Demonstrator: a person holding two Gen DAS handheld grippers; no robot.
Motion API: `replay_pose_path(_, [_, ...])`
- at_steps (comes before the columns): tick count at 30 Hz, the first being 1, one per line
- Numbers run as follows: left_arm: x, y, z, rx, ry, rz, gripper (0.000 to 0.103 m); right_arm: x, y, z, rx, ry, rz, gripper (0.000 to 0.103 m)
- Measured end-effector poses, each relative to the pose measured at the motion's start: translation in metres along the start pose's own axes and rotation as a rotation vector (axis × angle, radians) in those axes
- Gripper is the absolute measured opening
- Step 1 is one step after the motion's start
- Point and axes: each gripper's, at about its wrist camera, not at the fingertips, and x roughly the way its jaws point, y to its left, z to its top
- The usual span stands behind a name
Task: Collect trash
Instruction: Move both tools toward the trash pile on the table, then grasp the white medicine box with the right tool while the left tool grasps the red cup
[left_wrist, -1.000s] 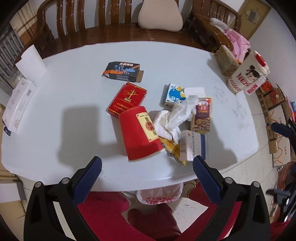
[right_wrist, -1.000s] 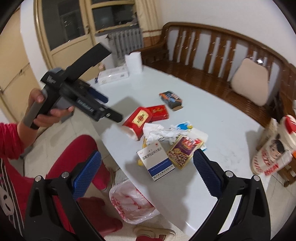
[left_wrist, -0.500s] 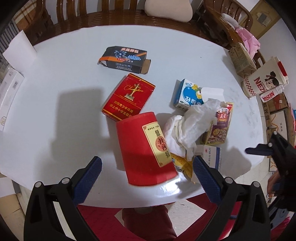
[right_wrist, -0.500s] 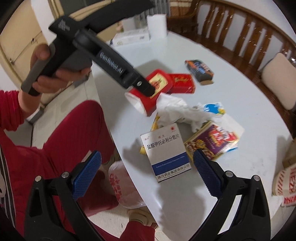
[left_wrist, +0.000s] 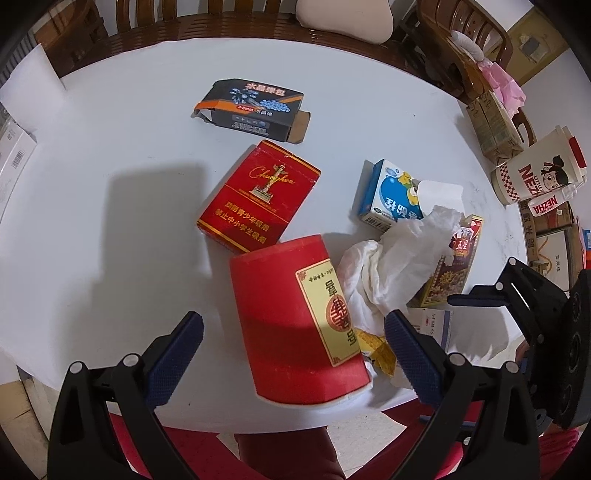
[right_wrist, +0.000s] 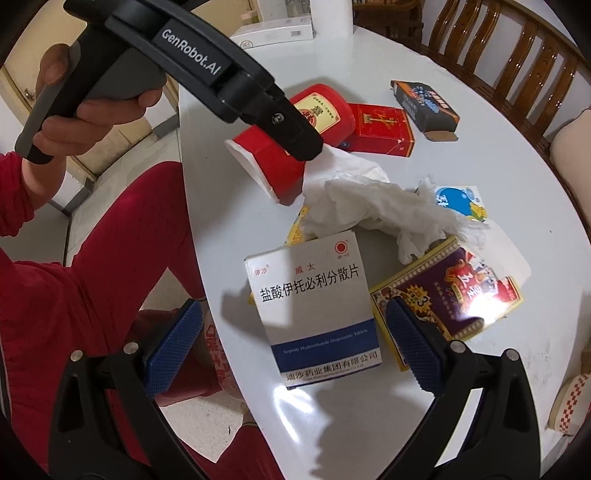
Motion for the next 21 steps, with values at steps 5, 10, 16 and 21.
replay_pose_path(5, [0.007,0.002,0.003,-0.013,0.006,0.002,0.096,0.011,-0.003,0.001,-0.009,0.014,-0.003,0.095])
replay_pose_path(10, [0.011,0.002,0.004,-0.016,0.010,0.003,0.096,0.013,-0.005,-0.001,-0.011,0.008,-0.009,0.078])
replay_pose_path(16, [0.012,0.003,0.003,-0.014,0.001,-0.009,0.090,0.016,-0.007,-0.002,0.008,0.009,-0.011,0.068])
replay_pose_path(21, [0.019,0.006,0.003,-0.028,0.022,-0.023,0.079,0.018,-0.009,-0.005,0.025,0.011,-0.013,0.065])
